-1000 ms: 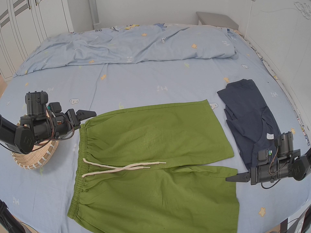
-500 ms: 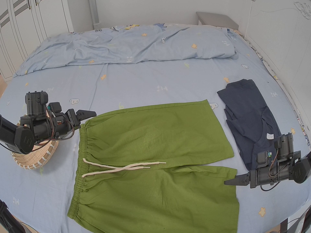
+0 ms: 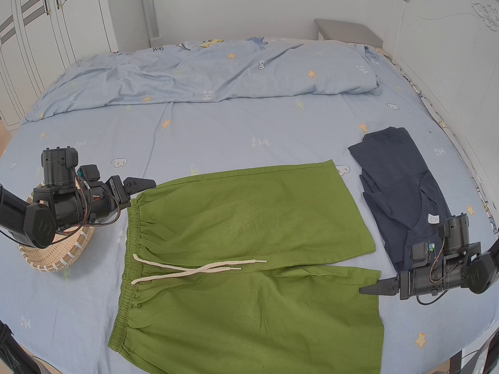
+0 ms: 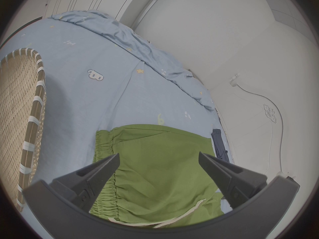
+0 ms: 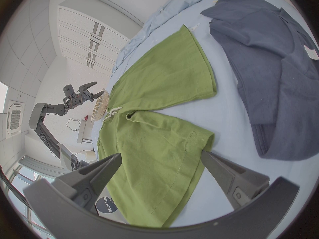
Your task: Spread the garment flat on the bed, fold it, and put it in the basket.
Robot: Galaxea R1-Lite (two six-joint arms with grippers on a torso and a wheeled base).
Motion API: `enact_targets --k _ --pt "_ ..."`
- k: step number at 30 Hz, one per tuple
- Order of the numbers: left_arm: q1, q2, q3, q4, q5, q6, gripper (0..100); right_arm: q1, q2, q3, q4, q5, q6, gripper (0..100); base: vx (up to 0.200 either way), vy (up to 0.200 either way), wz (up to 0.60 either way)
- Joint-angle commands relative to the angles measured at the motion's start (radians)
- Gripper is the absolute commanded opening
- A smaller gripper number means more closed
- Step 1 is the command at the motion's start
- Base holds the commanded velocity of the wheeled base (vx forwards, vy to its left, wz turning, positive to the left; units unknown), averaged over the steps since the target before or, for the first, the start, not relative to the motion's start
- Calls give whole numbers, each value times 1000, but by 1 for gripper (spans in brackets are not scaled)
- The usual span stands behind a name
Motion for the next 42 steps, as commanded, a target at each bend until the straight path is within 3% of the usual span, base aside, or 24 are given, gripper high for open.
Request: enact_targets --k 1,21,22,36,42 --pt "-5 0 2 -1 0 0 100 5 30 7 -25 2 1 100 0 0 0" --pt "-4 0 2 -1 0 0 100 14 80 13 -74 1 1 100 0 0 0" --pt "-4 0 2 0 0 0 100 14 85 13 -85 1 1 0 0 0 0" --pt "-4 3 1 -1 0 0 100 10 123 0 -137 2 2 0 0 0 0" --pt "4 3 -1 -1 0 0 100 -6 116 -70 -123 2 51 0 0 0 0"
